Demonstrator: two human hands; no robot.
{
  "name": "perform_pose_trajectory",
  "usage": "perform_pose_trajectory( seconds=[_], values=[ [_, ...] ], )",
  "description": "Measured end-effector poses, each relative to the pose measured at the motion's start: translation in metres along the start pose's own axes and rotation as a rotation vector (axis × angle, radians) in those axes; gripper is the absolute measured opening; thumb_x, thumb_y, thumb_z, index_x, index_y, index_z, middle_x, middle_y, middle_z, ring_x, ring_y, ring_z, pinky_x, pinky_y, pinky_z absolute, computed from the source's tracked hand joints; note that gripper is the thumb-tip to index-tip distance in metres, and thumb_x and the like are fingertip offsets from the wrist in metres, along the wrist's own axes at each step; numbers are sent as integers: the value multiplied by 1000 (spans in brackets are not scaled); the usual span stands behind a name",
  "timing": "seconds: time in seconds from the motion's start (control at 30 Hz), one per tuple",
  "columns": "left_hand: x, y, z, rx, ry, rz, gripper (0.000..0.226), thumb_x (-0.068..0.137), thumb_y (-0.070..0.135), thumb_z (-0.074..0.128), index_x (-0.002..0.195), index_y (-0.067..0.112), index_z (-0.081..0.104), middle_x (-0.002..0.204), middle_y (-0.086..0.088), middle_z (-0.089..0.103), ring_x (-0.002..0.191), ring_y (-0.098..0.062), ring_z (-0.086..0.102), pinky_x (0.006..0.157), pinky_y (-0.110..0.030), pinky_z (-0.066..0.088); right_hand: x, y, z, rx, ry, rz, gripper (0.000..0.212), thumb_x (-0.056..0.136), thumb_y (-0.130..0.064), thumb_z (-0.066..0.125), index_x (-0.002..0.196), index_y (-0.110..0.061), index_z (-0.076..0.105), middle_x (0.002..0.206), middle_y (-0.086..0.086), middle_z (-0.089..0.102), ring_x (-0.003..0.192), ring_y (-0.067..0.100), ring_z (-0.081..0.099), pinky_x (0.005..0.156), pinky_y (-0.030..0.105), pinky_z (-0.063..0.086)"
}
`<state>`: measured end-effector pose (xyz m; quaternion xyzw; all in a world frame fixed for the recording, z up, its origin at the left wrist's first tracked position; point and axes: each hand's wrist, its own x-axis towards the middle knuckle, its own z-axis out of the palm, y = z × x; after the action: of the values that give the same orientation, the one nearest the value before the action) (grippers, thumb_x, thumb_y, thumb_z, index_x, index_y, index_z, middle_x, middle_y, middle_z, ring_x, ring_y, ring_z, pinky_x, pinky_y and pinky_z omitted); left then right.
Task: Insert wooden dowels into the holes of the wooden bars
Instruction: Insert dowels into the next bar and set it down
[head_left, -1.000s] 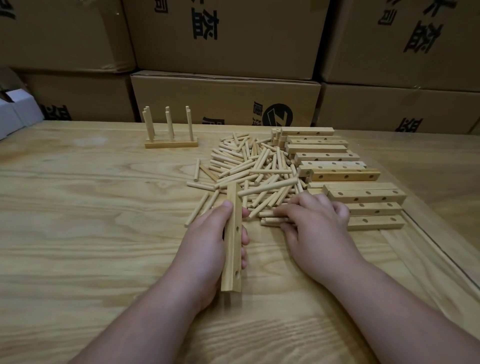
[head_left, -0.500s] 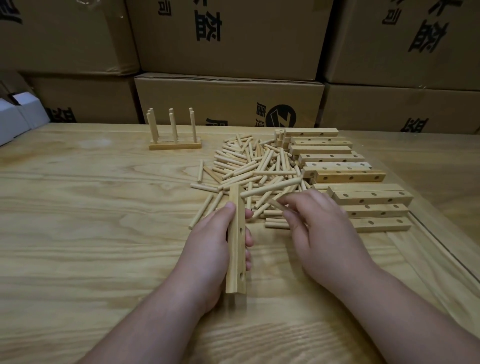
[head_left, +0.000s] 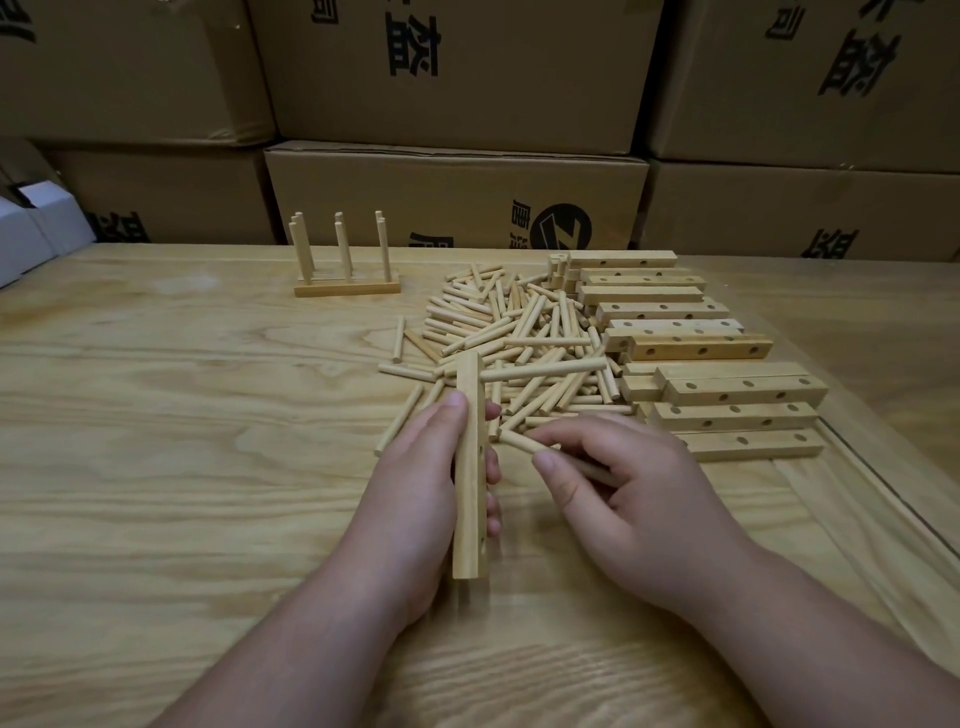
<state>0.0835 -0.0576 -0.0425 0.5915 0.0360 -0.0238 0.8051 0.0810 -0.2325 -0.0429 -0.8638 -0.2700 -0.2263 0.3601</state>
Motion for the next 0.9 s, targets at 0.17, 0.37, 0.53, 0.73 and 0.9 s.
perform_pose_trajectory(
  seconds=[0.17,0.37,0.53,0.73,0.9],
  values=[
    [-1,0,1,90,9,10,38,103,47,44,95,27,76,60,-2,59,45,-12,54,43,-27,47,-1,-2,1,-1,-35,-4,15,92,-41,62,101,-32,71,76,-25,64,68,-2,61,59,19,46],
    [-4,0,1,135,-14,30,37,103,45,45,94,27,75,59,-1,62,45,-11,55,42,-25,48,0,-5,0,-13,-76,-26,11,91,-43,63,94,-34,68,70,-21,63,62,3,60,54,30,49],
    [-5,-1,3,183,-41,36,34,102,44,46,89,31,75,58,1,63,45,-10,55,42,-24,48,0,-5,-4,-28,-106,-13,12,89,-43,63,88,-33,68,61,-17,56,57,8,56,51,31,45],
    [-7,-3,3,238,-96,47,31,100,46,47,92,33,74,58,3,62,48,-8,57,45,-25,48,0,-5,-10,-8,-155,6,12,88,-40,63,83,-31,70,57,-10,54,55,12,55,49,32,44],
    [-8,-5,5,234,-92,63,32,101,45,47,91,33,74,57,2,61,50,-8,58,45,-26,49,-1,-10,-6,5,-147,28,9,86,-32,66,79,-28,69,55,-21,50,53,6,53,50,18,34]
  ],
)
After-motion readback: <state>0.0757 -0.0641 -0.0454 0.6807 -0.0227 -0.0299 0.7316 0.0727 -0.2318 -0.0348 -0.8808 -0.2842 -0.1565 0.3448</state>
